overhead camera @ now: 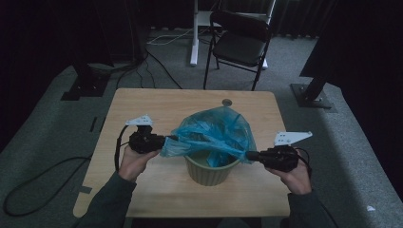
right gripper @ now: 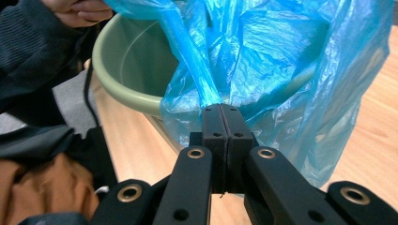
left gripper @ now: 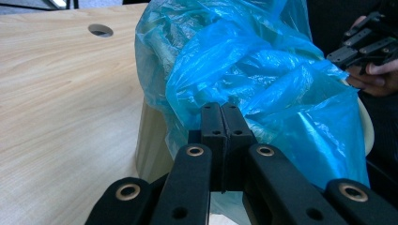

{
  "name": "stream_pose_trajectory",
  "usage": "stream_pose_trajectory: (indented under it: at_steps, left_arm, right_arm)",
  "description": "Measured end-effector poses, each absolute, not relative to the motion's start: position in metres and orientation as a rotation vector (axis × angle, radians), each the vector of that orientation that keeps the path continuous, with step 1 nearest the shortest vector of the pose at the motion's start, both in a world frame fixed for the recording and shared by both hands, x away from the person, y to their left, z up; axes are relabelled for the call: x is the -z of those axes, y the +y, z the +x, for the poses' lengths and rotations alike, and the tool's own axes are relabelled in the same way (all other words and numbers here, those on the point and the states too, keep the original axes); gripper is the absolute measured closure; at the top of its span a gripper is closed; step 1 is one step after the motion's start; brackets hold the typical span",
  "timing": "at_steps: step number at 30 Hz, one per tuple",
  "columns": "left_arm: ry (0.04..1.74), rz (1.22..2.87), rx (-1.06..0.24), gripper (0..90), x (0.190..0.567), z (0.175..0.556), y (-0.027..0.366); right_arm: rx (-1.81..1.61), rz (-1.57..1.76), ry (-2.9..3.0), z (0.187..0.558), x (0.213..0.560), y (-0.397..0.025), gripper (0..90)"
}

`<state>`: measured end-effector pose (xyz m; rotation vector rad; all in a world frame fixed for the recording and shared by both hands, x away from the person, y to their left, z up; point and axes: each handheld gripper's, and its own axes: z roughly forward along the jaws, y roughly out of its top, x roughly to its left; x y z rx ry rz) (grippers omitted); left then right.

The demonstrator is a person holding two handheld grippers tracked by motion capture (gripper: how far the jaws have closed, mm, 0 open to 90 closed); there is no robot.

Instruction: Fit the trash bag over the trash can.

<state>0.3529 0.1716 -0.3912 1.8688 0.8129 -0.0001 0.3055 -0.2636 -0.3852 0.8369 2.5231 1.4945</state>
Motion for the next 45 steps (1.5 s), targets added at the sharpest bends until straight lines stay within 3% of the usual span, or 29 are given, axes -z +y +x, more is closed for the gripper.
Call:
stream_pose_trajectory:
  at_steps: [8, 22, 45]
  left_arm:
    - [0.865, 1.837, -0.028, 89.6, 0.392, 0.372, 0.167]
    - [0.775, 1.898, 0.026, 89.6, 0.401, 0.340, 0.160]
    - [0.772, 1.990, 0.045, 89.6, 0.419, 0.339, 0.149]
  right_arm:
    - [-1.491, 0.948, 2.409, 0.333, 0.388, -0.262, 89.9]
    - [-1.582, 0.794, 2.488, 0.318, 0.394, -0.250, 89.8]
    - [-1.400, 0.737, 2.672, 0.326, 0.409, -0.233, 89.9]
